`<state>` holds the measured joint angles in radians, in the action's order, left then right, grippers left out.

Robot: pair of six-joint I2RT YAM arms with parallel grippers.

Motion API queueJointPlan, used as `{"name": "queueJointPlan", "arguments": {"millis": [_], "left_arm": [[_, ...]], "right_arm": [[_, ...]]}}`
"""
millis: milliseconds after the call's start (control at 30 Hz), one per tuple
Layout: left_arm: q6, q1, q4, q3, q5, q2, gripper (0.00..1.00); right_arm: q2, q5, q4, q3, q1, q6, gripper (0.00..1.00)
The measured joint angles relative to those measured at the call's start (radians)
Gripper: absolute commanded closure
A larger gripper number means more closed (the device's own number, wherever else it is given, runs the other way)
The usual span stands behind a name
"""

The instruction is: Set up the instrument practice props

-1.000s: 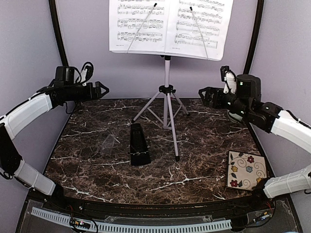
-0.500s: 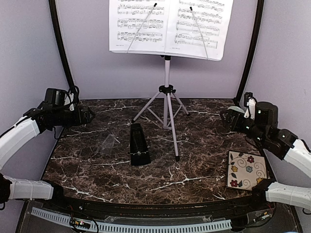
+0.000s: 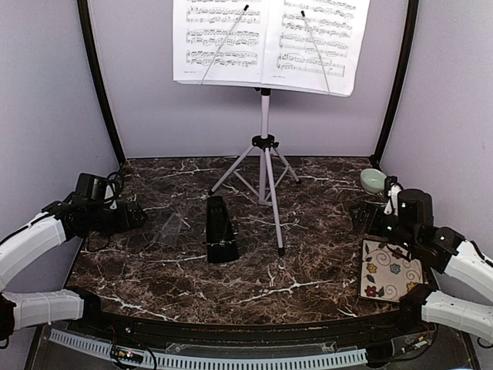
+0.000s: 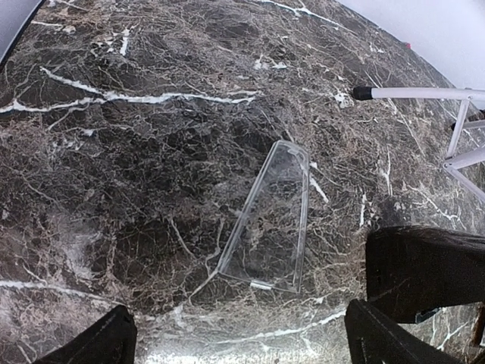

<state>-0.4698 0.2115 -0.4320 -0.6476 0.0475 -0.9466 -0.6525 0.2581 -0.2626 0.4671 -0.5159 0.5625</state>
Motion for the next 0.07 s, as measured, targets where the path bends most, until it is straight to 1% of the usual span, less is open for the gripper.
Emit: {"name": "queueJointPlan", "arguments": {"millis": [67], "left_arm": [[-0.008, 0.000, 0.009, 0.000, -0.006, -0.008, 0.01]], "right_arm": [[-0.010, -0.005, 0.008, -0.001, 0.000, 0.000, 0.00]]}}
